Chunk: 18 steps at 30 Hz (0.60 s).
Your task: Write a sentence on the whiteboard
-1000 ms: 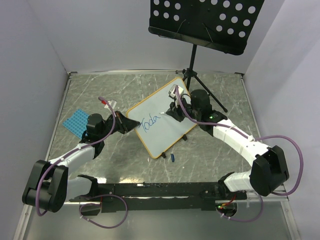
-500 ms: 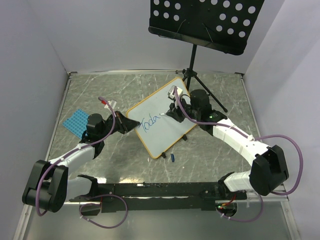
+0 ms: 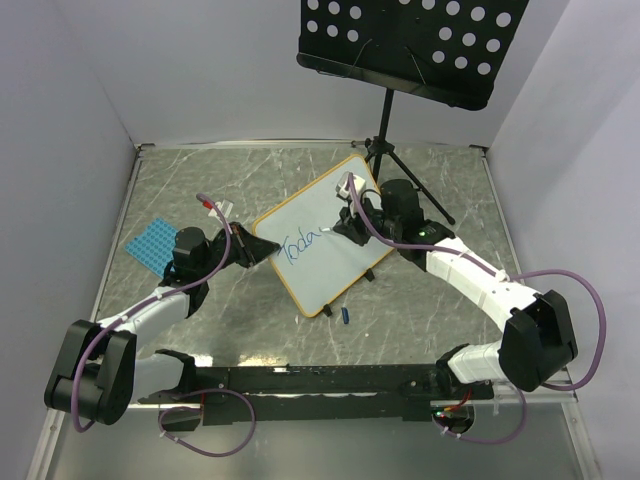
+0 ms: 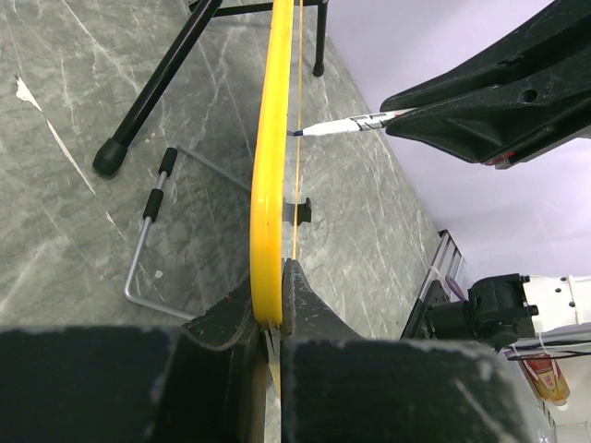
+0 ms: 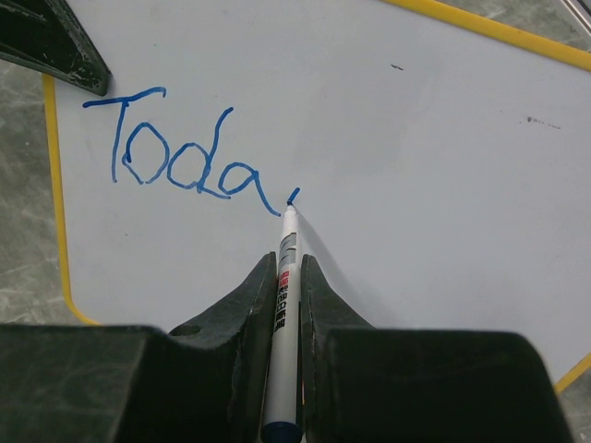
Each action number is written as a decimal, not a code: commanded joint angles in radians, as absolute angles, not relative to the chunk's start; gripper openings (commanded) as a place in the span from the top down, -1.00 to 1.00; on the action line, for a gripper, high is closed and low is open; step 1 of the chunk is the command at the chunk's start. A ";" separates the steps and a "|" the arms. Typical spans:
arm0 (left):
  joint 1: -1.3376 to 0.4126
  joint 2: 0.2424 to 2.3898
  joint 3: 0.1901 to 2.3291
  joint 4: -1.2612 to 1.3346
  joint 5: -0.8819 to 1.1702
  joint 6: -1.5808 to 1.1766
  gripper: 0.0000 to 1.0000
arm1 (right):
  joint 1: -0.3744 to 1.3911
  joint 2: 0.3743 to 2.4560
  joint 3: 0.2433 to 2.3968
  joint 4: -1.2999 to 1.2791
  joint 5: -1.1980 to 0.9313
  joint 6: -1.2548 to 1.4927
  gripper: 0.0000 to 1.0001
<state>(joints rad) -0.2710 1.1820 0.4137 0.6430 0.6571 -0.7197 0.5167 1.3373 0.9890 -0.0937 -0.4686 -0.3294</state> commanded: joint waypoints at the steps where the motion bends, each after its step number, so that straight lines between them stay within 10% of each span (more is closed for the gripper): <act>1: -0.290 1.175 0.399 0.604 0.744 -0.637 0.98 | 0.497 1.313 0.980 -0.104 -0.448 -0.336 1.00; 18: -0.291 1.175 0.400 0.603 0.746 -0.637 0.98 | 0.492 1.331 1.005 -0.068 -0.400 -0.310 1.00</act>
